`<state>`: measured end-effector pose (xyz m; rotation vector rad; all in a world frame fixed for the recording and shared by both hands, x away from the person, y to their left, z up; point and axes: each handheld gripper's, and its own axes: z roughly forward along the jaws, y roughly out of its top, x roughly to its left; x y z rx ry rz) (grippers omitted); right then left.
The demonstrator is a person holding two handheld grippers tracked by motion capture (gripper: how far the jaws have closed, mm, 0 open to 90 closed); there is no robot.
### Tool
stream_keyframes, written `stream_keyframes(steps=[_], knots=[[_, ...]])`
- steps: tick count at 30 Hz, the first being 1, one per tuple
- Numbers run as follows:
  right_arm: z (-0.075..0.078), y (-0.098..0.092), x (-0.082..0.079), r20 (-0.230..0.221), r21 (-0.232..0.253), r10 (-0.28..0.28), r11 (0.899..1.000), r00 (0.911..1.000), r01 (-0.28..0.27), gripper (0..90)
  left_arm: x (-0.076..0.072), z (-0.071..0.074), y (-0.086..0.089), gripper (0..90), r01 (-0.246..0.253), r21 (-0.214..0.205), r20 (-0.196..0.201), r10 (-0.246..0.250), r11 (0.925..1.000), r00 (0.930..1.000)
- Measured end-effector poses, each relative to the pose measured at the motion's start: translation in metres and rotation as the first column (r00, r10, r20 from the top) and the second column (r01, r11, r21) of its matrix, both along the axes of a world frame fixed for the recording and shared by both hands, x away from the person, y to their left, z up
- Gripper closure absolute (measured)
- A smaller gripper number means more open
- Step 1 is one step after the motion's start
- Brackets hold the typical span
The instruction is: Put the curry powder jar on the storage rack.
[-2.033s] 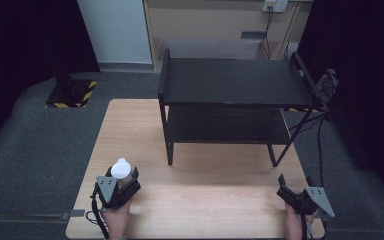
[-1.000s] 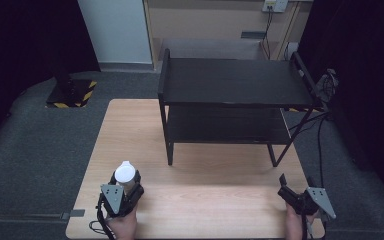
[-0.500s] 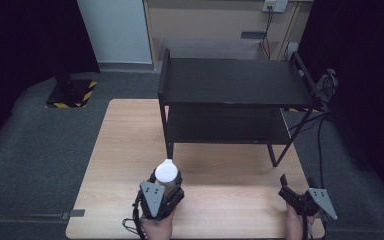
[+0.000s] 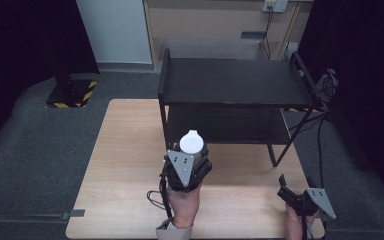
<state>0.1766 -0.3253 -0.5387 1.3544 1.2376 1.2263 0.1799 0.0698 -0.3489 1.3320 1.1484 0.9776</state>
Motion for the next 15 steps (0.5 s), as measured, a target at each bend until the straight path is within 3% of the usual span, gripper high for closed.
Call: stream_keyframes(steps=[3,11,15], knots=[[0.0,0.0,0.0,0.001,0.003,0.001,1.0,1.0,-0.001,0.6,0.017,0.011,-0.002,29.9,0.0,-0.007,-0.008,0.0,1.0,1.0],[0.0,-0.001,-0.001,0.004,-0.001,0.01,1.0,0.9999,-0.01,0.6,0.047,0.021,-0.012,29.9,-0.029,0.044,0.004,0.029,0.9986,0.9996],[0.0,-0.001,-0.001,0.004,-0.003,0.011,1.0,0.9999,-0.011,0.6,0.058,0.023,-0.014,29.8,-0.038,0.035,-0.005,0.039,0.9987,0.9992]])
